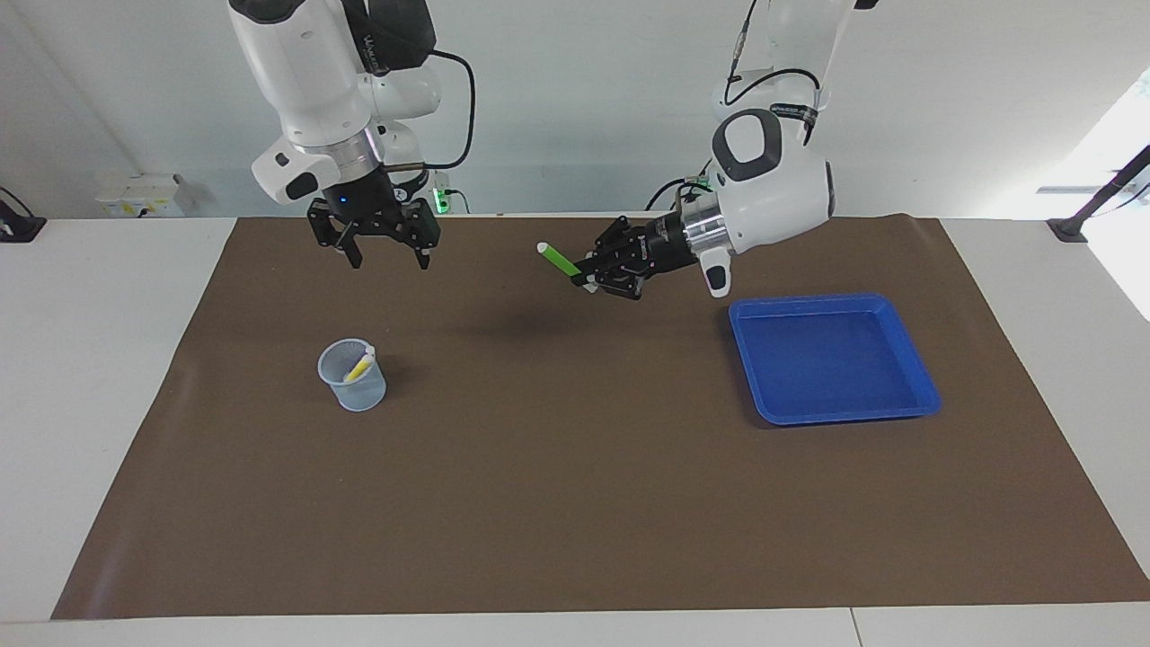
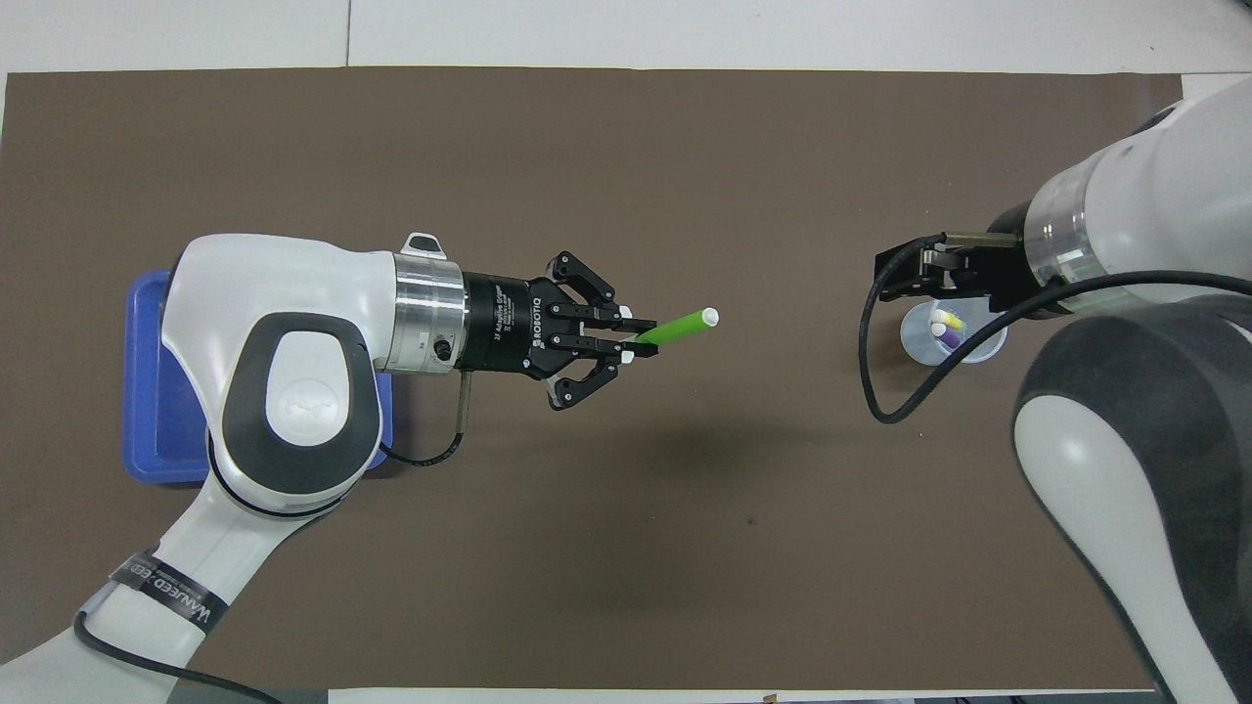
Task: Transfer and insert pens with both arms
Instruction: 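Carry the green pen toward the right gripper while the right gripper approaches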
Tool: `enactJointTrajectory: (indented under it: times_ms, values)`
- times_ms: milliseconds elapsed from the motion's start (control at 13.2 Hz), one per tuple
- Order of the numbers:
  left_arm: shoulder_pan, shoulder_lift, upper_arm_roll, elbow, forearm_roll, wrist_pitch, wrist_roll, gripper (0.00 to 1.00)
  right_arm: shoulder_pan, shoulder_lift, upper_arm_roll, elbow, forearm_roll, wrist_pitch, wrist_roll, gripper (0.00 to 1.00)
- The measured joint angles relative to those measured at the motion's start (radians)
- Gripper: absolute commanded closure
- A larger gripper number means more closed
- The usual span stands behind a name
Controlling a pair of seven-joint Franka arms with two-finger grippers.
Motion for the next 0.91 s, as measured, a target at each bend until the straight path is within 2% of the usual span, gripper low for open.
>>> enactJointTrajectory:
  times_ms: [605, 908]
  values:
    - [-0.018, -0.012, 0.002, -0.018, -0.099, 0.037, -0.009, 1.00, 0.106, 0.000, 0.002, 0.006, 0.289, 0.031, 0.228, 0.00]
    - [-0.018, -0.013, 0.002, -0.020, -0.123, 0.047, -0.009, 1.00, 0.152, 0.000, 0.003, 0.007, 0.304, 0.058, 0.304, 0.00]
